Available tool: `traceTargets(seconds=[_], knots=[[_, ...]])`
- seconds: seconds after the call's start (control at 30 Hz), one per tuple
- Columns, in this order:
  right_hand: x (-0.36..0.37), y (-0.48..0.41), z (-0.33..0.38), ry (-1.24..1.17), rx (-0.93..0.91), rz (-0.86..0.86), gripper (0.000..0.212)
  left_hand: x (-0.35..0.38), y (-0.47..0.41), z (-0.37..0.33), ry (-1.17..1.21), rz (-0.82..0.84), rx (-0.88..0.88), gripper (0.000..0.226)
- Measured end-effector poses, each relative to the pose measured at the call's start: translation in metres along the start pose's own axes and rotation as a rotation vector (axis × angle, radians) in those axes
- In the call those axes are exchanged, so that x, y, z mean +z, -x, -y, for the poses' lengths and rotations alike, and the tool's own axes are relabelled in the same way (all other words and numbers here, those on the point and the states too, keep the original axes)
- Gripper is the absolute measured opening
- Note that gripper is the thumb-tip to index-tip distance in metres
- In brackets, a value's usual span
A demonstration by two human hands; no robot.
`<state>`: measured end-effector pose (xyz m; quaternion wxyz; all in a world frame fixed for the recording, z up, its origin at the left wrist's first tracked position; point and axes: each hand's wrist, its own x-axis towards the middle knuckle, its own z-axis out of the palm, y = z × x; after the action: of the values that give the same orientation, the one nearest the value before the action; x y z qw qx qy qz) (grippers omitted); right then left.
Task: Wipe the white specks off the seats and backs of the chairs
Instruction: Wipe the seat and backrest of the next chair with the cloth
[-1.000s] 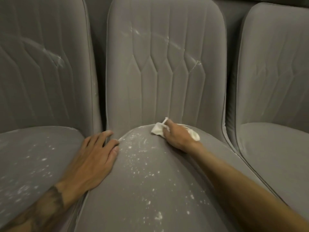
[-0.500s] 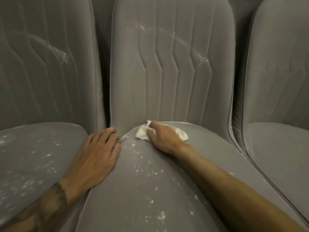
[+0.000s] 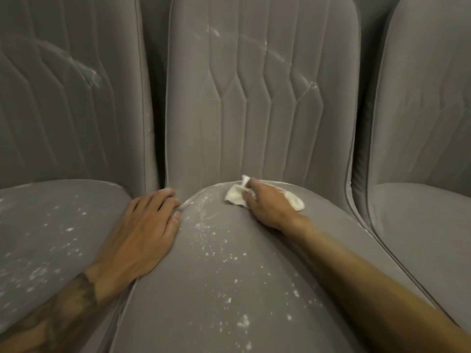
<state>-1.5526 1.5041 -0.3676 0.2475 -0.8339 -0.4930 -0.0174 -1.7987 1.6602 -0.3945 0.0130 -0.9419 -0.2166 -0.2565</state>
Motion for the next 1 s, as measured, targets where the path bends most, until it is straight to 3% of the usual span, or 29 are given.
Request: traceTargets(seconds=[0.1, 0.17, 0.27, 0.37, 0.43, 0.6, 0.73, 0.83, 1.0], knots=[[0.005, 0.022, 0.015, -0.026, -0.187, 0.072, 0.019, 0.0, 0.001, -0.001, 0.003, -0.001, 0.011, 0.035], [-0.008, 0.03, -0.001, -0.005, -0.217, 0.114, 0.016, 0.002, 0.0, -0.002, 0.0, -0.008, 0.01, 0.034], [-0.03, 0.019, -0.042, 0.053, -0.021, 0.085, 0.024, 0.004, -0.001, -0.003, 0.0, -0.041, 0.008, 0.03], [-0.029, -0.001, -0.039, 0.074, 0.168, 0.023, 0.037, 0.005, -0.001, -0.001, -0.01, -0.068, 0.005, 0.028], [-0.011, -0.003, -0.008, 0.049, 0.095, 0.014, 0.04, 0.006, -0.001, 0.0, -0.014, -0.079, 0.01, 0.028], [0.012, 0.023, 0.034, -0.026, -0.253, 0.099, 0.02, 0.006, 0.0, 0.0, -0.03, -0.114, -0.035, 0.029], [-0.003, 0.0, 0.011, 0.011, -0.077, 0.086, 0.025, 0.005, 0.001, -0.003, -0.054, -0.137, -0.09, 0.027], [0.01, -0.019, 0.035, -0.007, 0.015, 0.054, 0.028, 0.001, 0.001, -0.004, -0.066, -0.133, -0.13, 0.03], [0.037, 0.008, 0.081, -0.07, -0.304, 0.146, 0.019, -0.005, 0.003, -0.005, -0.042, -0.075, -0.159, 0.033]])
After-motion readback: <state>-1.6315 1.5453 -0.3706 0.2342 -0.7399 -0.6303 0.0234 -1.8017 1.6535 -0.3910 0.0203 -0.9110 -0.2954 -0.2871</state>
